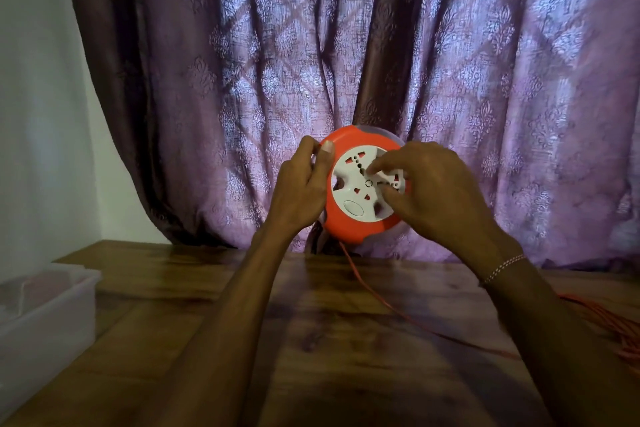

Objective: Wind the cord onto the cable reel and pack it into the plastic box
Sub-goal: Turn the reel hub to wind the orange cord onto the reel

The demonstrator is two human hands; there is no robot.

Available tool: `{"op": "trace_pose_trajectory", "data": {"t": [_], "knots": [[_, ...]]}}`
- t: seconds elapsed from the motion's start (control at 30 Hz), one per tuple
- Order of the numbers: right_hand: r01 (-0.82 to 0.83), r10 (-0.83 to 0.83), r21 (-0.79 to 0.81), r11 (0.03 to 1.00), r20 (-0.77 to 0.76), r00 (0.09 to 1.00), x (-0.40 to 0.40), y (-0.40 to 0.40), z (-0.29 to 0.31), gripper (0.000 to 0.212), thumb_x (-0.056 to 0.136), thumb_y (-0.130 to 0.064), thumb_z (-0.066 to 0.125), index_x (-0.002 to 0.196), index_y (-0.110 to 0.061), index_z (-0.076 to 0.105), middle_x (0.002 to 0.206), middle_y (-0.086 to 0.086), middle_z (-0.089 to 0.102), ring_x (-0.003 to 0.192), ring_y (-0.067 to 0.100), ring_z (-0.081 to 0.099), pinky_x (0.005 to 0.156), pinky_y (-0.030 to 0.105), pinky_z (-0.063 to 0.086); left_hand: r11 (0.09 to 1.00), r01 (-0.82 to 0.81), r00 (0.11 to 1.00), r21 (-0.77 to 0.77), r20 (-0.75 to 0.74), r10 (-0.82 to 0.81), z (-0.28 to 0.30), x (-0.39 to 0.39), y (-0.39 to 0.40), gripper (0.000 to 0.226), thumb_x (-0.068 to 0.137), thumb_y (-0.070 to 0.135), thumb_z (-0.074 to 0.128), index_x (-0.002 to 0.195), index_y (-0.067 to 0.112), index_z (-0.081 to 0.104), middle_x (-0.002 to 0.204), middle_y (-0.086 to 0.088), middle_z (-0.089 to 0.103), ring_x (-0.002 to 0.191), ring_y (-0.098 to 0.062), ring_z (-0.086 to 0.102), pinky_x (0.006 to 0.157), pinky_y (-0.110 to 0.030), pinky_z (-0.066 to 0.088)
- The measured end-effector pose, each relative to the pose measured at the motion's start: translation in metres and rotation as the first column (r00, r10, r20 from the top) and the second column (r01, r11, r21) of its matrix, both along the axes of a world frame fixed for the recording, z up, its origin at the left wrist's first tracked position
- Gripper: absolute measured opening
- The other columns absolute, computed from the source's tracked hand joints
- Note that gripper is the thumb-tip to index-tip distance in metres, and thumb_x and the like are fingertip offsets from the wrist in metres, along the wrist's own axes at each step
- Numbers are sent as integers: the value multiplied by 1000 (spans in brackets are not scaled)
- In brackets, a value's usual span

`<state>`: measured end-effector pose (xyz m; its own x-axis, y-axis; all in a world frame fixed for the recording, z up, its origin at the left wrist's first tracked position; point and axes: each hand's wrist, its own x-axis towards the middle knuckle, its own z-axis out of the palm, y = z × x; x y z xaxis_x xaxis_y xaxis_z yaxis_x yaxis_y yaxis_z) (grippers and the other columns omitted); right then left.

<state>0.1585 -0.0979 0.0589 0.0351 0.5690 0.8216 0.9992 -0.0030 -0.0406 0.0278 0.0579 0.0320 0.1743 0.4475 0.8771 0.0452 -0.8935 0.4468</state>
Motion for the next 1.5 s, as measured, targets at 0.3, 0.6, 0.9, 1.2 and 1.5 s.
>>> {"op": "trace_pose_trajectory", "data": {"t": [0.3,0.6,0.9,1.2,1.5], "knots": [[144,-117,-81,986,273,955,-11,3,-11,49,87,-35,43,132,-53,51,133,4,44,125,26,39,69,38,49,1000,-15,999,8,31,14,6,-3,-4,35,101,59,33,79,34,42,66,-4,59,60,-16,57,59,-51,48],[85,-85,154,984,-6,996,-13,7,-15,55,69,-62,68,122,-46,63,91,1,74,87,28,68,72,35,53,1000,17,999,17,34,-18,7,-1,-8,34,101,57,36,79,31,42,61,4,52,55,-10,47,58,-51,46],[-77,104,212,974,-122,987,-8,9,-11,28,85,-35,71,109,-21,75,77,2,77,76,16,72,85,22,49,1000,23,1000,-1,-9,-23,6,-4,-6,44,98,62,34,86,22,46,70,-15,63,67,-34,64,61,-58,50],[-60,91,-175,983,177,980,-5,7,-8,55,82,-3,62,119,-43,66,138,11,45,125,28,35,96,37,37,1000,19,1000,12,23,-19,7,-8,-7,34,100,59,34,82,32,44,67,-10,62,61,-27,60,58,-54,49],[117,-124,43,992,250,960,-8,8,-17,54,75,-42,65,126,-57,54,108,2,58,105,27,54,62,33,47,999,28,1000,34,13,-28,6,-4,-6,40,99,62,36,83,26,45,64,-8,60,60,-23,59,57,-53,47]]}}
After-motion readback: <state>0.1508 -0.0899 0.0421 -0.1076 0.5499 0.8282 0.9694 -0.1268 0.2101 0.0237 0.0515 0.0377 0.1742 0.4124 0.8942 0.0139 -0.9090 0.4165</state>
